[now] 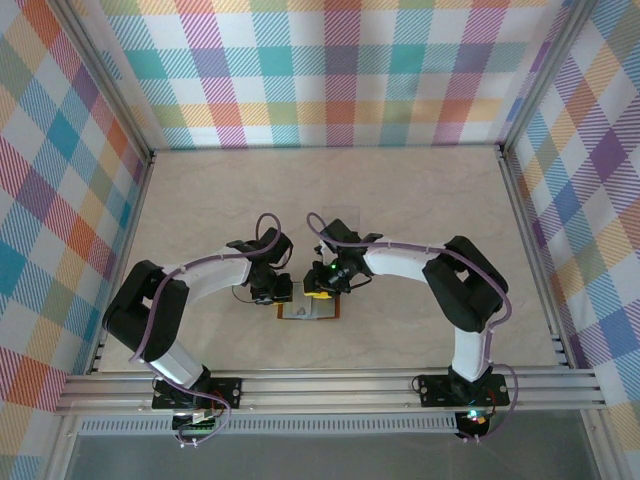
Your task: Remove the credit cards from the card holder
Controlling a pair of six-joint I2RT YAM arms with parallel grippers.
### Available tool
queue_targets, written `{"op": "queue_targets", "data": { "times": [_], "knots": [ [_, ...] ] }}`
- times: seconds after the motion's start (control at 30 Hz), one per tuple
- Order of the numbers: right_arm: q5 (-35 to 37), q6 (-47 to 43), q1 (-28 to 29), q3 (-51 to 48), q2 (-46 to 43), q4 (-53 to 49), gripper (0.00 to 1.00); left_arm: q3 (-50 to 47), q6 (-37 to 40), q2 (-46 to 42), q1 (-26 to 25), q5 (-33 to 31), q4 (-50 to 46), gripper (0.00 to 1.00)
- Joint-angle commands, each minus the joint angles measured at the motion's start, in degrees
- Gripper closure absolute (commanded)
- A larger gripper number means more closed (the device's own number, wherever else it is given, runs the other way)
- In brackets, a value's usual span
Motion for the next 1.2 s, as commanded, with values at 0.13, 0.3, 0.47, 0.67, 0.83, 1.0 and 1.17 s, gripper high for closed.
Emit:
{"op": "queue_targets", "data": {
  "times": [0.13,0.3,0.47,0.67,0.83,1.0,1.17],
  "knots": [
    [-2.06,0.75,-0.41,-1.06,2.53,1.92,0.73,-1.3,0.94,1.43,-0.41,-0.66,-0.04,0.82],
    [-2.94,1.3,-0.41,-1.68,2.93,3.4,0.76,-1.59,1.03,1.64,-0.4,-0.45,0.04,0.82],
    [-3.1,2.39,-0.41,-2.78,2.35,5.18,0.86,-1.82,0.95,1.68,-0.41,-0.32,0.31,0.82],
    [-0.32,1.04,-0.83,-2.83,0.89,2.09,0.91,-1.95,0.69,1.4,-0.49,-0.48,-0.01,0.82],
    [2.94,-1.48,-1.98,-2.88,-1.08,-2.81,0.94,-2.73,0.54,1.05,-0.49,-0.9,-0.12,0.83],
    [5.29,-3.86,-2.27,-1.46,-1.44,-7.57,0.93,-3.26,0.15,0.78,-0.54,-0.62,0.19,0.83],
    [6.7,-5.33,-2.25,-0.64,-2.32,-10.42,0.93,-3.34,-0.27,-0.13,-0.75,-0.14,0.32,0.83]
  ]
}}
